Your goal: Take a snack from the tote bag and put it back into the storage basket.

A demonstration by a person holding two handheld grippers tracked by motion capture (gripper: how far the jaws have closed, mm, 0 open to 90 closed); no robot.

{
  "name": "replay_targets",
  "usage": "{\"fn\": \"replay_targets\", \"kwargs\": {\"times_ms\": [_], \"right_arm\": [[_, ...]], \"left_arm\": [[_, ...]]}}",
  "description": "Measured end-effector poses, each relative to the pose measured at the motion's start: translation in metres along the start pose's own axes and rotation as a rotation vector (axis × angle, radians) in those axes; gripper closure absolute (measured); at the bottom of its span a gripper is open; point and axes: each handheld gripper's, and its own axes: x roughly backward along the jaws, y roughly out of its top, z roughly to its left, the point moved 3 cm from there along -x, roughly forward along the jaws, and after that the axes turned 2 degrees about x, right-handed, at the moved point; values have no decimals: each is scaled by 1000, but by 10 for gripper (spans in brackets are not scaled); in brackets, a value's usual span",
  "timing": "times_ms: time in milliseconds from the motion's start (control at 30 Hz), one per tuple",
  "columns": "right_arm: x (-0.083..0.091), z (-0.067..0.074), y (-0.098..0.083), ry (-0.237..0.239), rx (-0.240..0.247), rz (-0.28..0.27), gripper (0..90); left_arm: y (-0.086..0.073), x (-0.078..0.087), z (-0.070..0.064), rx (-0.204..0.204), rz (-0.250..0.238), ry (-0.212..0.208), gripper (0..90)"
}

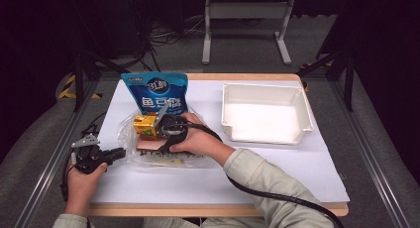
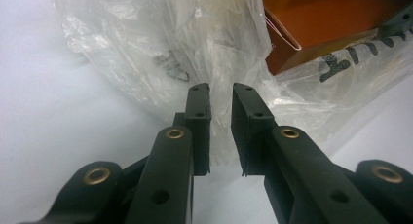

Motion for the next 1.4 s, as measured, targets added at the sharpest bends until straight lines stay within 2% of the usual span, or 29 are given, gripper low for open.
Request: {"fn": "replay_targets", "kwargs": {"times_ms": [100, 167, 300, 700, 1000, 1200, 1400], "right_arm": [[-4, 1, 1, 5, 6, 34, 334], [-6, 3, 2, -10, 12, 72, 336], [-8, 3, 3, -23, 22, 106, 370], [-12, 6, 6, -39, 41, 150, 412], [-14, 7, 6, -41, 51, 155, 405], [-23, 10, 4, -61, 73, 200, 381], [-23, 10, 6, -67, 89, 216, 425]], "left_arm": [[0, 0, 0, -1, 0, -1, 780], [0, 0, 0, -1, 0, -2, 780], [1, -1, -1, 1, 1, -4, 779], [0, -1, 0, 1, 1, -5, 777], [0, -1, 0, -1, 2, -4, 776], [1, -2, 0, -1, 4, -6, 776], [0, 0, 1, 5, -1, -5, 776]]}}
